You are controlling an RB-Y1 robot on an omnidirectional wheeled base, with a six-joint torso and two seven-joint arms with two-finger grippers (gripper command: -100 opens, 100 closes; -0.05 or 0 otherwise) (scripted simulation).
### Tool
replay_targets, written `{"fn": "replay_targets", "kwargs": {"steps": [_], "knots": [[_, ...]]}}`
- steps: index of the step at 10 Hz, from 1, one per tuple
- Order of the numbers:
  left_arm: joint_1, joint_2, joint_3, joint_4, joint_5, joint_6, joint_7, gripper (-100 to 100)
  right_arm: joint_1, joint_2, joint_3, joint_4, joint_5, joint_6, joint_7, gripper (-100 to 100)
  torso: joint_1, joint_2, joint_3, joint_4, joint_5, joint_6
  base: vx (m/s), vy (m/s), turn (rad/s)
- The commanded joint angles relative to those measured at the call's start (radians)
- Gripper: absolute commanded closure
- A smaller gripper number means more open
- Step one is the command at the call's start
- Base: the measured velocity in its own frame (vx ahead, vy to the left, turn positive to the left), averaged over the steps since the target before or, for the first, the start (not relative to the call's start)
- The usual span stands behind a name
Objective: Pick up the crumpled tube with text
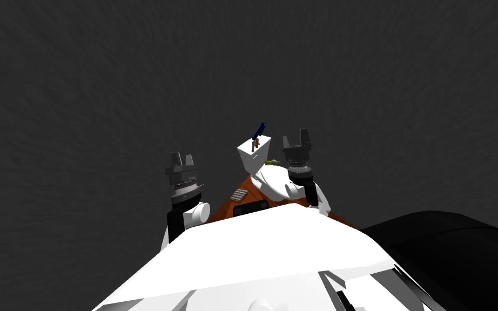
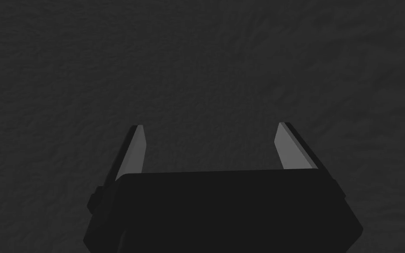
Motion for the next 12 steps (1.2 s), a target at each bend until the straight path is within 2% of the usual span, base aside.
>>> {"fn": "replay_targets", "kwargs": {"steps": [1,5,6,8,9,11,12], "knots": [[0.000,0.000,0.000,0.000,0.000,0.000,0.000,0,-0.041,-0.019,0.003,0.038,-0.025,0.036,-0.020,-100,0.000,0.000,0.000,0.000,0.000,0.000,-0.031,0.029,-0.178],[0.000,0.000,0.000,0.000,0.000,0.000,0.000,0,-0.148,-0.051,0.004,0.139,-0.110,0.144,-0.085,-100,0.001,0.000,0.000,0.000,0.000,0.000,-0.034,0.034,-0.221],[0.000,0.000,0.000,0.000,0.000,0.000,0.000,0,-0.155,-0.051,0.004,0.143,-0.110,0.144,-0.085,-100,0.001,0.000,0.000,0.000,0.000,0.000,-0.022,0.024,-0.083],[0.000,0.000,0.000,0.000,0.000,0.000,0.000,0,-0.220,-0.060,0.003,0.205,-0.161,0.209,-0.123,-100,0.000,-0.001,0.000,0.000,0.000,0.000,-0.023,0.015,-0.209],[0.000,0.000,0.000,0.000,0.000,0.000,0.000,0,-0.222,-0.060,0.003,0.205,-0.161,0.209,-0.123,-100,0.000,-0.001,0.000,0.000,0.000,0.000,-0.023,0.018,-0.073],[0.000,0.000,0.000,0.000,0.000,0.000,0.000,0,-0.292,-0.066,0.001,0.273,-0.216,0.271,-0.163,-100,0.000,-0.001,0.000,0.000,0.000,0.000,-0.029,0.019,-0.215],[0.000,0.000,0.000,0.000,0.000,0.000,0.000,0,-0.292,-0.066,0.001,0.273,-0.216,0.282,-0.163,-100,0.000,0.000,0.000,0.000,0.000,0.000,-0.024,0.020,-0.056]]}}
